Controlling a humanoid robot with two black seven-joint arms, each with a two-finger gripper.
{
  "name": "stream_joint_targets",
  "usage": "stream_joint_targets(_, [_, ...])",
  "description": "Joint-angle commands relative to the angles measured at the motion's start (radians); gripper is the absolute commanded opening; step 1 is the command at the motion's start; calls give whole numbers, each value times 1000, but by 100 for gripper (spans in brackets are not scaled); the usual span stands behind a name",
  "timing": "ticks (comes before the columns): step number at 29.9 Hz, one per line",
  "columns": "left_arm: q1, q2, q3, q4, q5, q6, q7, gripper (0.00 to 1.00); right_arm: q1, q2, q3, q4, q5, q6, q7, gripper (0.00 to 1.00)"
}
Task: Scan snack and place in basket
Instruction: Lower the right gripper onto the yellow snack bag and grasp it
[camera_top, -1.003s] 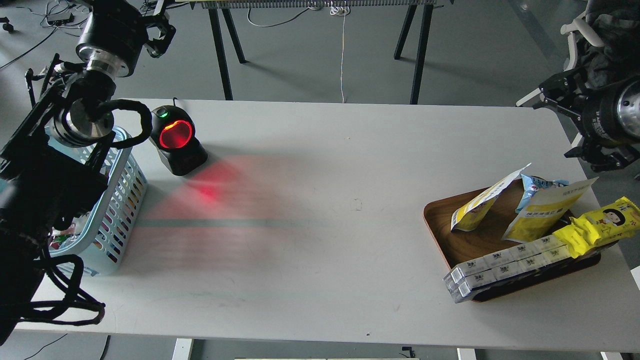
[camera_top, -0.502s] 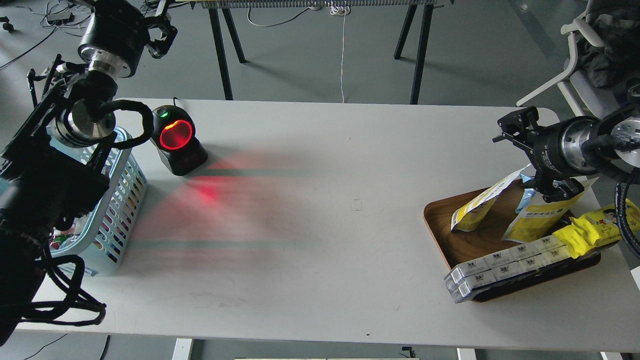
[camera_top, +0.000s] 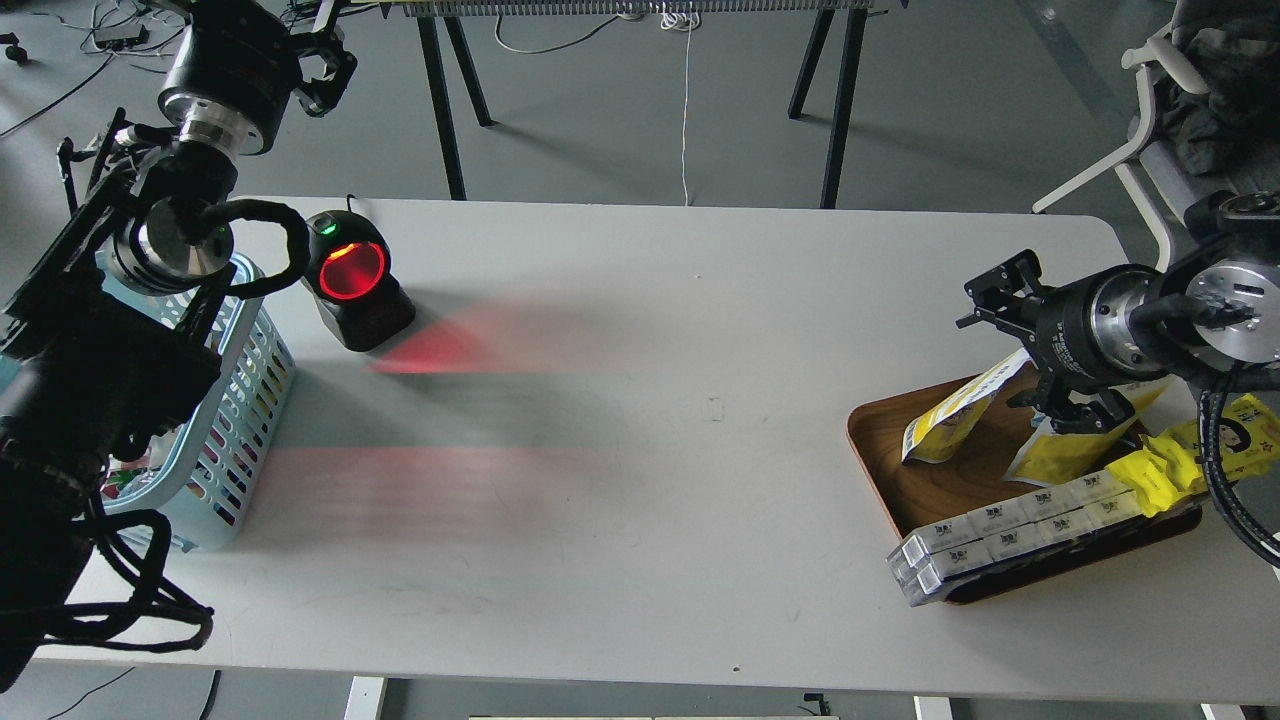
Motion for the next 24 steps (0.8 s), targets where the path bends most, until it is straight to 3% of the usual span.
stream_joint_targets(1, [1,0,-1,0,0,0,0,100,-4,0,1,-1,0,1,-2,59])
stream_joint_targets(12, [1,4,-2,1,0,0,0,100,-23,-1,34,2,0,7,-2,27])
stream_joint_targets(21, [1,7,-4,3,0,2,0,100,-33,-9,51,16,-2,7,-2,26])
stream_joint_targets(22, [1,8,-4,3,0,2,0,100,-33,-11,51,16,-2,7,-2,25])
stream_joint_targets(23, [1,7,-4,5,0,0,0,100,-36,-8,51,13,-5,-10,-2,15])
stream_joint_targets(24, [1,8,-4,5,0,2,0,100,-44,-3,50,8,-8,-20,-2,14])
